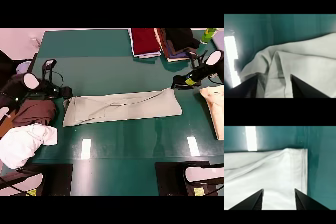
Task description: Fold the shirts.
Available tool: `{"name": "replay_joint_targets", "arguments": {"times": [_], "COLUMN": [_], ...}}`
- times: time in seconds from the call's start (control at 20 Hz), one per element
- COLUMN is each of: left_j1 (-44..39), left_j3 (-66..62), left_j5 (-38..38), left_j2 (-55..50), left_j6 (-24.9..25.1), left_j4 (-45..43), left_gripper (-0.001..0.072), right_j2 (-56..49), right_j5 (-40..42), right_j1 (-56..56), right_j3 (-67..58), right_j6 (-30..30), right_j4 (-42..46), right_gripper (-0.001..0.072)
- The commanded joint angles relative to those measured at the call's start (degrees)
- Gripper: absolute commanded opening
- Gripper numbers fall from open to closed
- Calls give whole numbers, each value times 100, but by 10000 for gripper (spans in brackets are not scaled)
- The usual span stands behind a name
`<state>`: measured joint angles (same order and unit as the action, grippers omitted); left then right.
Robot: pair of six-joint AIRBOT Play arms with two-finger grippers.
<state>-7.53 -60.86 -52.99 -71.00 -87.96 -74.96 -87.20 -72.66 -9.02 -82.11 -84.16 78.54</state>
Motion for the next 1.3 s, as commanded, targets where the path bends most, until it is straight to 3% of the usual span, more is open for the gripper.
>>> {"name": "replay_joint_targets", "arguments": {"times": [0.0,0.05,0.1,0.25,0.5,0.6,0.7,1.05,1.25], "left_j1": [-4,-4,-4,-4,-4,-7,-46,-1759,-2653], "left_j3": [-461,-498,-498,-498,-498,-481,-439,-514,-1515], "left_j5": [-555,-629,-640,-616,-629,-621,-612,354,284], "left_j2": [-9,-11,-11,-11,-20,-35,-92,-857,-2059], "left_j6": [-48,-37,20,17,-4,-4,-4,-35,-33], "left_j4": [133,212,356,761,892,1012,1161,1169,1193], "left_gripper": [330,138,30,30,29,29,29,27,27], "right_j2": [31,66,59,-87,-116,-116,-90,1058,2120], "right_j5": [-260,-278,-275,-138,492,538,522,133,-260], "right_j1": [-280,-396,-520,-669,-450,-299,-192,-122,210], "right_j3": [81,315,575,1207,1600,1600,1600,1600,1600], "right_j6": [177,179,181,221,223,229,251,280,164], "right_j4": [-243,-240,-240,-258,-592,-586,-457,-487,-822], "right_gripper": [620,647,647,644,567,327,25,16,16]}}
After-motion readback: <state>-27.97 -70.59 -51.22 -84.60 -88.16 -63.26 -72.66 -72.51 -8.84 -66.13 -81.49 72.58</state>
